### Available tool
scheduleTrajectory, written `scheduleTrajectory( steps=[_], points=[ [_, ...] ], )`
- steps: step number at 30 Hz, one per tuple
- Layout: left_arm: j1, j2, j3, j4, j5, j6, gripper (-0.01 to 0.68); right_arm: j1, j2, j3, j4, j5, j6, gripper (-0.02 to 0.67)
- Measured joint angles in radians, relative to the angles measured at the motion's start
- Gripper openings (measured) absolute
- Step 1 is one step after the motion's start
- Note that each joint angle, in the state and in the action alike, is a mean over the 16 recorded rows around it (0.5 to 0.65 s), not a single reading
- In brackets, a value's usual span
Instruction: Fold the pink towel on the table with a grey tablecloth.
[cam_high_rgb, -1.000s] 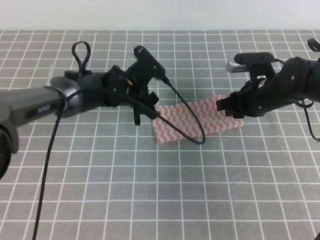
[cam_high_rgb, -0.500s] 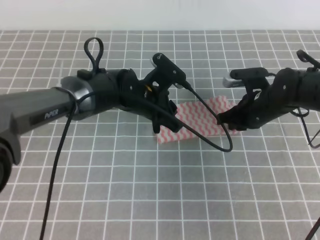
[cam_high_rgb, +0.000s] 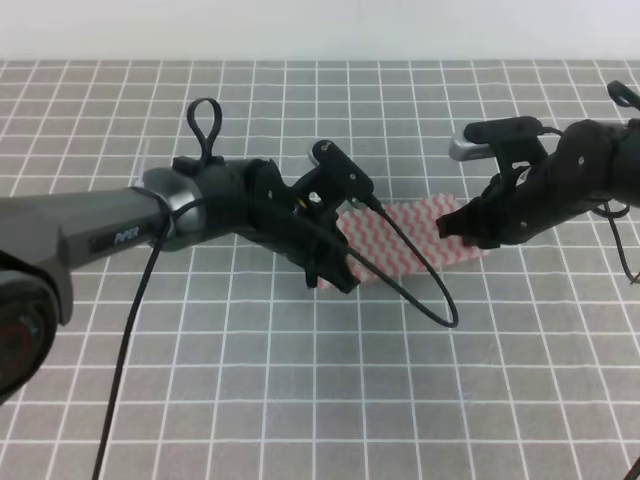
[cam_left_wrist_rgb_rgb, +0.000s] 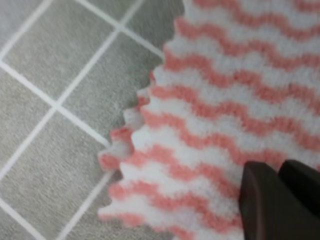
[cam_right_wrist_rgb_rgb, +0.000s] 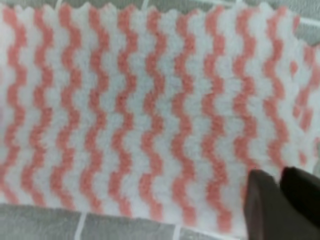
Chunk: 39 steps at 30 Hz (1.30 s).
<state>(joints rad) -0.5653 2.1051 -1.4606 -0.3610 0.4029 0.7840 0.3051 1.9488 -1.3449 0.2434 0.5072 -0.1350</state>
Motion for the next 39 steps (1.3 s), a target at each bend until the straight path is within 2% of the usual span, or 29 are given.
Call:
scheduleTrajectory(
  steps=[9, 14, 33, 39],
  points=[
    [0.001, 0.027, -0.001, -0.001, 0.034, 0.004, 0.057, -0.012, 0.007, -0.031, 0.003, 0.022, 0.025, 0.296],
    [0.002, 0.031, 0.0, -0.001, 0.04, 0.004, 0.057, -0.019, 0.026, -0.04, 0.007, 0.012, 0.044, 0.343],
    [0.002, 0.032, 0.0, -0.001, 0.042, 0.004, 0.057, -0.027, 0.104, -0.041, 0.039, 0.018, 0.062, 0.324],
    [0.002, 0.032, 0.001, -0.001, 0.046, 0.004, 0.057, -0.027, 0.117, -0.044, 0.049, 0.022, 0.061, 0.268]
  ],
)
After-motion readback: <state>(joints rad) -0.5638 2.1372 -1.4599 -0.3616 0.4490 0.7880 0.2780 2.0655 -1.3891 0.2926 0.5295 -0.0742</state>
